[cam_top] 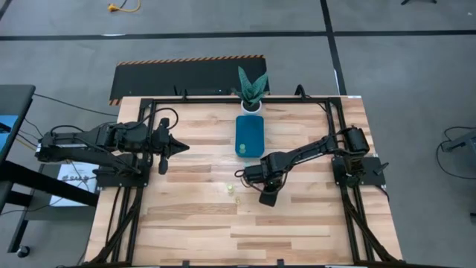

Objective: Pick and place pill bottles into a basket
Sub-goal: Put the blue pill bottle into the blue bin

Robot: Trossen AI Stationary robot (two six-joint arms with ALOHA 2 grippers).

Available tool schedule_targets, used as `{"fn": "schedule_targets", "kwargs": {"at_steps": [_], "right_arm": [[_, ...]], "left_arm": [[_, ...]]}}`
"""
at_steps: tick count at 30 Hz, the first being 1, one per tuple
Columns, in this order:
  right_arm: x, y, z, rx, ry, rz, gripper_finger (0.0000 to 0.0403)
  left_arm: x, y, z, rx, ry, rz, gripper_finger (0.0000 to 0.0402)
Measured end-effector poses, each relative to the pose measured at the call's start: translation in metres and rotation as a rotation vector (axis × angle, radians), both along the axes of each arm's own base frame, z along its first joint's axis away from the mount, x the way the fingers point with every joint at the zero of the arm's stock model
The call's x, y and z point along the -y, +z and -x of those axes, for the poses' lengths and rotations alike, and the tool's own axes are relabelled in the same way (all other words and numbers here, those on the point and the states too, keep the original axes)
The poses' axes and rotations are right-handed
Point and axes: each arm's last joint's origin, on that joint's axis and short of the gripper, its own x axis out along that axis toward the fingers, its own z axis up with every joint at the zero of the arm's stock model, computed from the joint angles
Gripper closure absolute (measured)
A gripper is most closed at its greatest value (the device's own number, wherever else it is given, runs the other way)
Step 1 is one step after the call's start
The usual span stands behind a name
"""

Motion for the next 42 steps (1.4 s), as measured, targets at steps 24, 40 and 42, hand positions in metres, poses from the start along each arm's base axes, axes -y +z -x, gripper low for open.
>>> {"fn": "schedule_targets", "kwargs": {"at_steps": [24, 40, 42], "right_arm": [[0.049, 0.028, 0.019, -0.184, 0.005, 0.139, 0.0301], [0.133, 0.126, -0.001, 0.168, 0.013, 0.211, 0.0301], [0.144, 0.130, -0.003, 0.221, 0.028, 0.224, 0.0301]], "left_arm": [[0.000, 0.000, 0.000, 0.003, 0.011, 0.027, 0.0401], [0.000, 0.000, 0.000, 0.002, 0.008, 0.019, 0.0401], [0.000, 0.000, 0.000, 0.002, 0.008, 0.019, 0.0401]]}}
